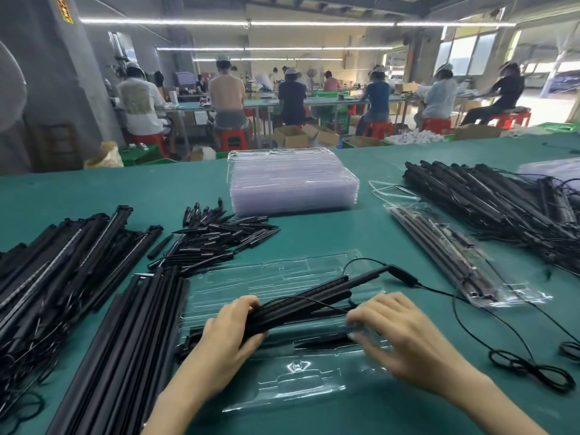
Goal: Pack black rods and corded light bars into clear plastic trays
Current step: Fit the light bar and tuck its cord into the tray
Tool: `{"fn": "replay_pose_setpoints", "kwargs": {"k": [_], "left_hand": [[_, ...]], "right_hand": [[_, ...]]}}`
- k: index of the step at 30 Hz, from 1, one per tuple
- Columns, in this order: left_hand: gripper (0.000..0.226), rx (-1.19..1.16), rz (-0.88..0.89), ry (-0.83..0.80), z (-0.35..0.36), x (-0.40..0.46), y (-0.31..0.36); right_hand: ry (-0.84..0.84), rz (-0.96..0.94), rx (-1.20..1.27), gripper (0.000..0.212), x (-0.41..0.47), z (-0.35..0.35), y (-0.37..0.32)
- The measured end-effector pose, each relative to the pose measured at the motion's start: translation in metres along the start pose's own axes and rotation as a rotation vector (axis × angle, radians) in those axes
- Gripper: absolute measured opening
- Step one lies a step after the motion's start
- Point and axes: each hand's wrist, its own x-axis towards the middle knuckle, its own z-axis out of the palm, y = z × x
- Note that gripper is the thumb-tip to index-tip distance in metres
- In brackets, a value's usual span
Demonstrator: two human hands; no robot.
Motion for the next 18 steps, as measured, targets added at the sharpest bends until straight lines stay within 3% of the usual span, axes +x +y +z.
{"fn": "replay_pose_setpoints", "kwargs": {"k": [3, 5, 8, 10, 14, 16, 18], "left_hand": [[0.032, 0.002, 0.007, -0.011, 0.000, -0.001, -0.001], [0.030, 0.021, 0.013, -0.018, 0.001, 0.000, -0.001], [0.028, 0.028, 0.009, -0.015, 0.001, 0.000, -0.001], [0.028, 0.030, 0.016, -0.015, 0.002, 0.001, -0.002], [0.033, 0.090, 0.041, -0.022, 0.005, 0.000, -0.003], [0.034, 0.096, 0.042, -0.021, 0.006, 0.000, -0.005], [0.030, 0.139, 0.070, -0.032, 0.006, 0.001, -0.005]], "right_hand": [[-0.117, 0.174, 0.070, 0.045, -0.008, 0.016, 0.010], [-0.139, 0.334, 0.291, 0.059, -0.012, 0.015, 0.018], [-0.192, 0.408, 0.461, 0.062, -0.015, 0.005, 0.040], [-0.196, 0.297, 0.205, 0.050, -0.012, -0.004, 0.053], [-0.040, 0.057, -0.399, 0.025, -0.006, -0.013, 0.064], [0.068, 0.119, -0.504, 0.020, -0.007, -0.012, 0.064], [0.039, 0.242, -0.533, 0.019, -0.006, -0.011, 0.063]]}}
